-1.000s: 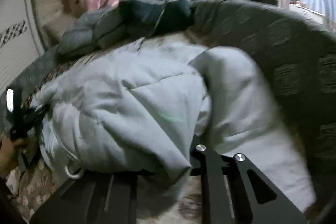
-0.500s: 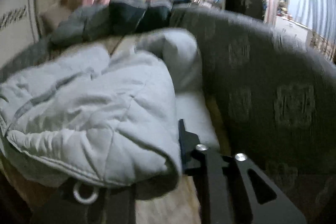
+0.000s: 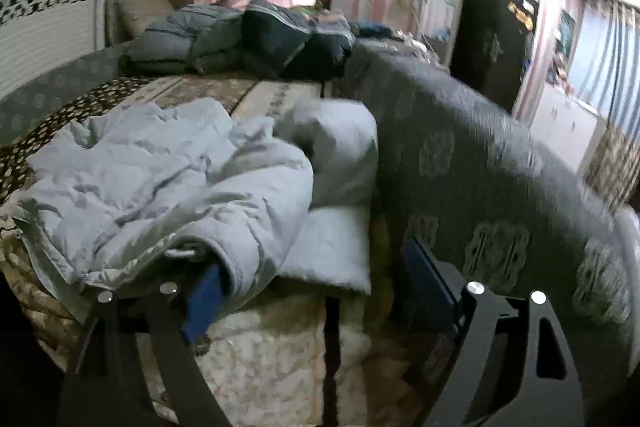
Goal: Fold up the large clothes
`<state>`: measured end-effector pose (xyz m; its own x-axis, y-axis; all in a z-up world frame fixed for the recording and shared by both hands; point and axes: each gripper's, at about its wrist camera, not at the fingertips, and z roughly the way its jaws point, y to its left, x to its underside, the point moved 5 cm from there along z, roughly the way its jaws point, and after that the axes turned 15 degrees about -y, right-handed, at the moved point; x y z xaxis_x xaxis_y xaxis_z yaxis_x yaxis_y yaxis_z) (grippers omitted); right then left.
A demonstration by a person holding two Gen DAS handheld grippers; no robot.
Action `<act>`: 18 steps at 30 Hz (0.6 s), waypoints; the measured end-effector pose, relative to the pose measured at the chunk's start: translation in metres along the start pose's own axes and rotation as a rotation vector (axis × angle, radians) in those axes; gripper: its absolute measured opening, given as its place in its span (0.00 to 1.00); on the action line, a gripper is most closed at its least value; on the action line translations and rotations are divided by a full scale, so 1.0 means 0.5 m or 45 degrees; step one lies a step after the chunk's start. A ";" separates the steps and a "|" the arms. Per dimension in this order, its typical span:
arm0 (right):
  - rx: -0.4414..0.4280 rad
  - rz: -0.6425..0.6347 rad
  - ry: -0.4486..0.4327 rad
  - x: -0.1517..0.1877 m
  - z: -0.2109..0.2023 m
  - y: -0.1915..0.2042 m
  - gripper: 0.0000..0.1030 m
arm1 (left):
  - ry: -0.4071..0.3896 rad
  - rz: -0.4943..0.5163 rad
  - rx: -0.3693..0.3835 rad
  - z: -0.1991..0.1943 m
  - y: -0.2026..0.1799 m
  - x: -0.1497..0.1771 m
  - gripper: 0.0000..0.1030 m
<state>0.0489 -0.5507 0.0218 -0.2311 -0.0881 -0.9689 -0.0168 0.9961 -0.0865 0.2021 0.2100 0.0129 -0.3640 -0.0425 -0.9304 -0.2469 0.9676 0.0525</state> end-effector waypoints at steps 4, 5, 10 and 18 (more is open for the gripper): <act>-0.191 0.135 -0.046 0.007 -0.036 -0.006 0.83 | 0.096 -0.216 0.003 0.101 0.021 0.012 0.97; -0.307 0.206 -0.053 0.009 -0.045 -0.010 0.83 | 0.098 -0.184 -0.017 0.118 0.018 0.021 0.97; -0.195 0.245 -0.105 -0.027 -0.038 -0.071 0.99 | 0.157 -0.092 -0.018 0.220 0.003 0.043 0.97; 0.073 0.230 0.196 0.061 0.197 -0.078 0.99 | 0.385 -0.111 -0.095 0.392 0.008 0.132 0.92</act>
<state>0.1381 -0.5926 -0.0269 -0.3709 0.0977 -0.9235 0.0925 0.9934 0.0679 0.3531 0.2599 -0.1196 -0.5861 -0.2072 -0.7833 -0.3503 0.9365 0.0143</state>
